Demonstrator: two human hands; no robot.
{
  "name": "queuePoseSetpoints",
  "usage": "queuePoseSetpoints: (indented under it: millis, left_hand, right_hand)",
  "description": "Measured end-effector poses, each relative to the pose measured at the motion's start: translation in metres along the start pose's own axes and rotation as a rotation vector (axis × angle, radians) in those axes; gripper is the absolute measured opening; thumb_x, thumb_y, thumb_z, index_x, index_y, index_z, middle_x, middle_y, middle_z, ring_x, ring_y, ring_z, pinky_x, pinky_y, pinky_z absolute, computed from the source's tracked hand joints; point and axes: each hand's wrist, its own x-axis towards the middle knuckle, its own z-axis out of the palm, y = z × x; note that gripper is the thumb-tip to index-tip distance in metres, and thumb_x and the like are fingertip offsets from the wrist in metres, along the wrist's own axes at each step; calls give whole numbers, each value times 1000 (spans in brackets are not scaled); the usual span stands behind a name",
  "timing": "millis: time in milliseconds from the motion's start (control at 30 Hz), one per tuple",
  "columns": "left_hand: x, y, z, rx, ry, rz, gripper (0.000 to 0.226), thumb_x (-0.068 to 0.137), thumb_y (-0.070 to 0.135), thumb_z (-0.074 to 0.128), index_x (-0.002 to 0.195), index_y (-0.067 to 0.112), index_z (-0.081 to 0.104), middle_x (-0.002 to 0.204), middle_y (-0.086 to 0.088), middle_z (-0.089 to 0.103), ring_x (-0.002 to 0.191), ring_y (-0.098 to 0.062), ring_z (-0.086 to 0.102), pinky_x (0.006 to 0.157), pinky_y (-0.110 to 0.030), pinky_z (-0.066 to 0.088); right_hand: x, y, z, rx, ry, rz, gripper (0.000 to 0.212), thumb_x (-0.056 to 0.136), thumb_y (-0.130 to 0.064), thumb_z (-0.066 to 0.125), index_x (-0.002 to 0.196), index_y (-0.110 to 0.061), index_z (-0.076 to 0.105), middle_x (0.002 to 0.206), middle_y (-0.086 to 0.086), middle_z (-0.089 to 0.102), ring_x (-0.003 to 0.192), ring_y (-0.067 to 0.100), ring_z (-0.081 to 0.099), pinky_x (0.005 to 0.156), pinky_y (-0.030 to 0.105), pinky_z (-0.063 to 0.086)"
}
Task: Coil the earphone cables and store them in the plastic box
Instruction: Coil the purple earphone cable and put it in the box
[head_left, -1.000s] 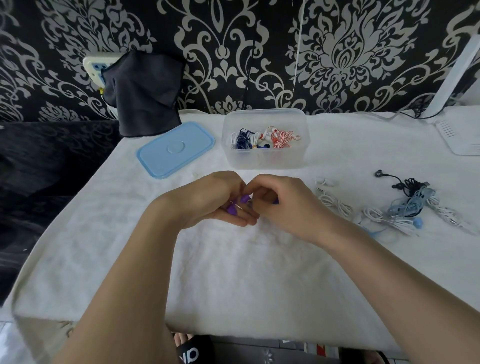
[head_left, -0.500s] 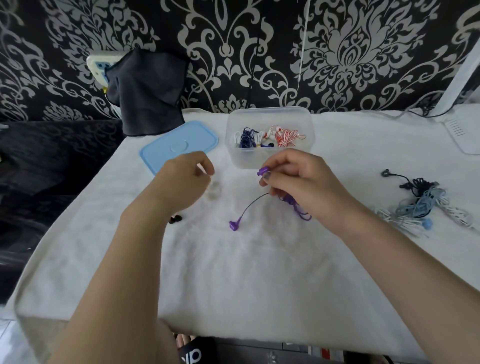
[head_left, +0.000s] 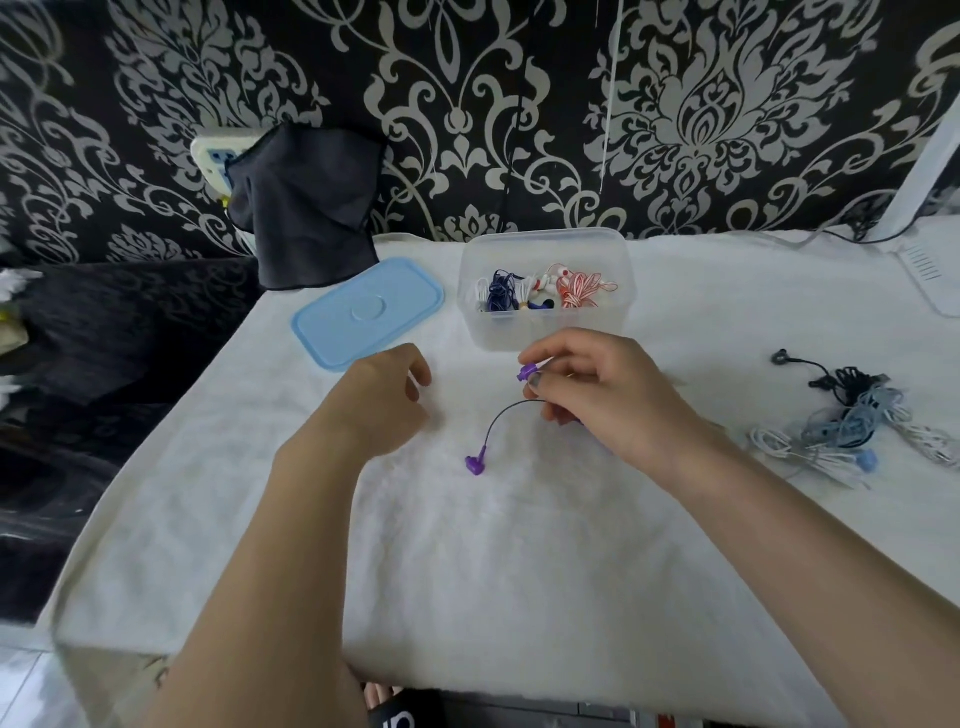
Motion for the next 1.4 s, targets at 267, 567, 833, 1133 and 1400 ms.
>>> queuePoseSetpoints:
  millis: [267,567,833,1133,1400]
  left_hand:
    - [-6,-8,8,-75,71,43,35,77,8,79,99,21,55,98,5,62,80,-19,58,70,-31,53]
    - [-6,-14,11,-153,203,71,17,86,11,72,91,19,58,92,6,63,80,-19,63,63,-22,49]
    - [-8,-3,22,-181,118,168,18,85,3,68,80,20,66,86,2,70,81,-19,69,61,-7,43]
    - [-6,4,25,-131,105,235,25,82,3,71,77,27,65,90,3,66,79,-11,65,68,-13,44]
    - [-15,24,20,-383,77,215,10,90,13,73,89,22,69,96,9,71,75,-7,71,80,-32,59]
  right_hand:
    - [-3,3,12,-71,-38,1,16,91,-10,63,96,-22,71,82,1,75,68,17,71,84,47,57]
    - [-2,2,10,-31,-20,15,15,89,-11,65,93,-25,72,77,-3,74,68,17,71,81,47,57]
    - [-1,-1,4,28,2,47,17,89,-6,63,95,-19,72,75,0,74,65,11,67,75,43,59]
    - [0,0,5,18,0,64,16,90,-7,62,97,-17,72,70,0,73,64,9,65,71,35,57]
    - [0,-3,5,67,12,77,13,93,-9,61,97,-15,72,80,5,76,63,12,67,68,31,56]
